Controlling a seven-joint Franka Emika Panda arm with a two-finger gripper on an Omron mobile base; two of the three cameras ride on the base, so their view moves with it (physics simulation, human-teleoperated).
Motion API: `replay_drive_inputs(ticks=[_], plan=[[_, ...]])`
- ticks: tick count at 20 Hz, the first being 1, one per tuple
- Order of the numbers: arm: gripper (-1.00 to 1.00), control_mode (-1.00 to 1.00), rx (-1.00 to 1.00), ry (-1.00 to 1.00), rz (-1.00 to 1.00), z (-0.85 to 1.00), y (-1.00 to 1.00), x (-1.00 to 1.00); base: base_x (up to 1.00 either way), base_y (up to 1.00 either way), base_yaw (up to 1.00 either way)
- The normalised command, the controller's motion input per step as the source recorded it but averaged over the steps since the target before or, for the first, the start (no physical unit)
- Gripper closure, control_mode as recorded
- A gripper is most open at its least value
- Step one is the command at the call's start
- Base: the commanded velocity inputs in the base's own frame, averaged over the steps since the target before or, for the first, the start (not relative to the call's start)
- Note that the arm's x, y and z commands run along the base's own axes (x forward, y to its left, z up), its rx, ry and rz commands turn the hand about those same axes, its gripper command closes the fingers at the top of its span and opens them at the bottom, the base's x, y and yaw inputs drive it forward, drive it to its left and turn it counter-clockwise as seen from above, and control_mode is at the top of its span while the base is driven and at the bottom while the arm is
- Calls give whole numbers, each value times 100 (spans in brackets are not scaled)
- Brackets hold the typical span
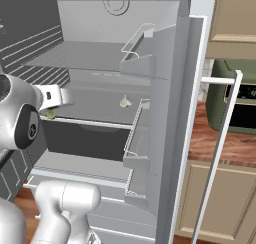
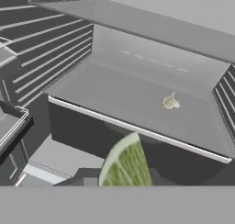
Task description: Grab the lemon wedge and garlic from the fridge, place them in the blender, close the lid, and turn on the blender to create a marinade.
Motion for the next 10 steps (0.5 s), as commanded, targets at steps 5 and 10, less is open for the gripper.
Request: replay_drive_inputs(ticks=[5,10], plan=[[100,-100,0,1,0,0,-50,0,0,0,0],[100,-100,0,0,0,0,-9,0,0,0,0]])
